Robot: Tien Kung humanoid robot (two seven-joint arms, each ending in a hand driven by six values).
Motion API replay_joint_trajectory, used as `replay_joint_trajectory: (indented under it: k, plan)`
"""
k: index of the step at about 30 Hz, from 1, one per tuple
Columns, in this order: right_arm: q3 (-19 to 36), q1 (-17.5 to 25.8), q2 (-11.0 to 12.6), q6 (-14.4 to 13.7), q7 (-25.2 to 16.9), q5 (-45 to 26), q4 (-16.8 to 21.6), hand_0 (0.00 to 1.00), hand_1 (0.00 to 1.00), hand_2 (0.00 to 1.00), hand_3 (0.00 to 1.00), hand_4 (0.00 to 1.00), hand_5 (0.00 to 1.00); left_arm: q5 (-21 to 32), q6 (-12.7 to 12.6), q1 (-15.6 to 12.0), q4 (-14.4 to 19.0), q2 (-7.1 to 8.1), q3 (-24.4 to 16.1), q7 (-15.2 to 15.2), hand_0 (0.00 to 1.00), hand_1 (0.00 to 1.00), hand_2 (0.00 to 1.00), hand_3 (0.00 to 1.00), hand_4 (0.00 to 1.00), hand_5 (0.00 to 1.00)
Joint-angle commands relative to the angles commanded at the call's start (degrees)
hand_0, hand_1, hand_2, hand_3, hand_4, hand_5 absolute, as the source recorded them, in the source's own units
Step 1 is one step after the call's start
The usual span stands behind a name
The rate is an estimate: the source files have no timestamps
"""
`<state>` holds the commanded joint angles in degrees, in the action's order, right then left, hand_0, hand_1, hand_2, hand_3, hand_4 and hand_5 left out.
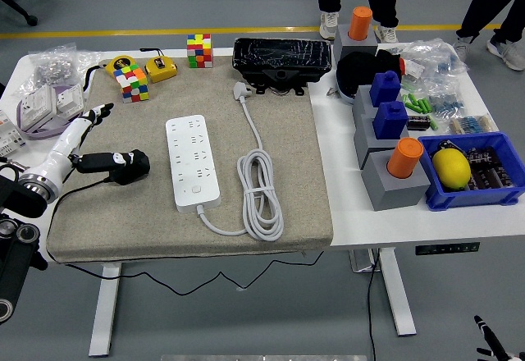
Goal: Pick up the plug,place it near the board,insert it into the board,press the button
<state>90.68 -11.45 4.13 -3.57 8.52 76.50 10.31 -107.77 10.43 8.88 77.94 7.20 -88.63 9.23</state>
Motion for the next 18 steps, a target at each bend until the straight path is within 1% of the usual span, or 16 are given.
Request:
replay_joint_trajectory:
  k: [2,3,4,5,9,10,15,16,18]
  plan:
    - [-0.1,0.0,0.0,0.0,0.0,-0.1,0.0,0.995,0.888,0.840,0.848,0.998,0.998,-0.4,-0.3,0.2,-0.5,0.05,0.3,-0.1,0.998,0.998,0.998,0.998,0.998,0.061]
    - [-0.1,-0.1,0.0,-0.1,0.0,-0.1,0.0,0.995,0.888,0.840,0.848,0.998,0.998,-1.0,-0.7,0.5,-1.3,0.08,0.8,-0.4,0.998,0.998,0.998,0.998,0.998,0.061]
    - [-0.1,-0.1,0.0,-0.1,0.0,-0.1,0.0,0.995,0.885,0.830,0.845,0.998,0.998,-1.3,-0.9,0.7,-2.0,0.09,1.0,-0.5,0.998,0.998,0.998,0.998,0.998,0.019]
    - [-0.3,-0.1,0.1,-0.1,0.0,-0.3,0.0,0.995,0.885,0.830,0.845,0.998,0.998,-1.3,-1.0,1.0,-3.0,0.04,1.1,-0.8,0.998,0.998,0.998,0.998,0.998,0.019]
    - [-0.4,0.0,0.1,-0.4,0.0,-0.4,0.0,0.995,0.885,0.830,0.845,0.998,0.998,-1.8,-0.4,1.4,-4.8,-0.24,1.1,-0.9,0.998,0.998,0.998,0.998,0.998,0.019]
    - [-0.3,0.0,0.1,-0.4,0.0,-0.3,0.0,0.993,0.874,0.815,0.843,0.998,0.998,-1.9,-0.3,1.4,-5.1,-0.27,1.1,-0.9,0.998,0.998,0.998,0.998,0.998,0.002]
    - [0.0,0.3,0.0,-0.5,0.1,-0.1,0.0,0.993,0.874,0.815,0.843,0.998,0.998,-1.4,-0.3,2.4,-8.3,-0.18,1.7,-1.4,0.998,0.998,0.998,0.998,0.998,0.002]
    - [-0.2,0.2,0.0,-0.5,0.1,-0.2,0.0,0.993,0.874,0.810,0.843,0.998,0.998,-1.4,-0.3,2.6,-8.8,-0.20,1.7,-1.5,0.953,0.998,0.988,0.998,0.998,0.002]
    - [-0.3,0.2,0.0,-0.6,0.0,-0.2,0.0,0.993,0.874,0.810,0.843,0.998,0.998,-1.5,-0.5,2.9,-9.7,-0.20,1.7,-1.7,0.953,0.998,0.988,0.998,0.998,0.002]
